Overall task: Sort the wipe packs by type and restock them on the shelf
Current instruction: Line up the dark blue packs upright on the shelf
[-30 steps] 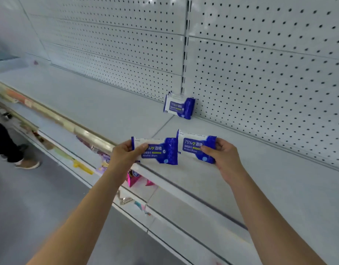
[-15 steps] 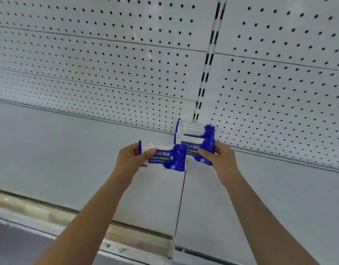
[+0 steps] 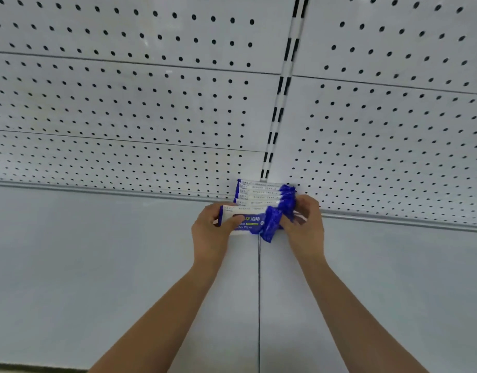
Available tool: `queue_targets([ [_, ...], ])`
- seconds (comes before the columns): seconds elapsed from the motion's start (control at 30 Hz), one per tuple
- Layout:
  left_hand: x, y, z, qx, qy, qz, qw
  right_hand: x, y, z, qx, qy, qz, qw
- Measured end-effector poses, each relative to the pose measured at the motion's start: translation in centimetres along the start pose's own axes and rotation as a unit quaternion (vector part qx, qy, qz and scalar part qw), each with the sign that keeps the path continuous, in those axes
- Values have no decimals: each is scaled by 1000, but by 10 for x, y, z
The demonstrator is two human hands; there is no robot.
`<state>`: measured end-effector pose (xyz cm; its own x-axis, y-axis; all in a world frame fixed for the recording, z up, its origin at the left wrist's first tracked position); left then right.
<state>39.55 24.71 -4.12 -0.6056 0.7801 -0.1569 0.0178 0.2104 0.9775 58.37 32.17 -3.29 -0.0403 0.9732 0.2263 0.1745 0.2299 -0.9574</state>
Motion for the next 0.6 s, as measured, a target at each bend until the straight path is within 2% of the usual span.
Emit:
queue_targets([
  [0.07,-4,3,8,-3,14,31,999,-6,1,-2,76,16,21,997],
  [0.17,-6,3,16,-44,28,16,999,-9,5,4,163,-1,65,985],
  [0.3,-5,0,28,-90,5,-10,996,-8,3,16,101,-67,55,991],
  [0.47,-4,-3,43,-73,-45,-7,996,-7,0,19,57,-72,20,996],
  [0.6,6,-1,47,-24,-114,22,993,-6,4,16,48,-71,7,996],
])
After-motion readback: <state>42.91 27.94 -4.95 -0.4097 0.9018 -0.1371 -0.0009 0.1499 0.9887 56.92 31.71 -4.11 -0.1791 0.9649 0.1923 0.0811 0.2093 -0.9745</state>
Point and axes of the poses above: each hand's wrist, its own x-axis towards the middle knuckle, its own z-axis out of the palm, y = z × x, the point moved 2 cm from there along x, towards the middle knuckle, and after that the axes turned 10 degrees about -z, right-handed, at the moved point
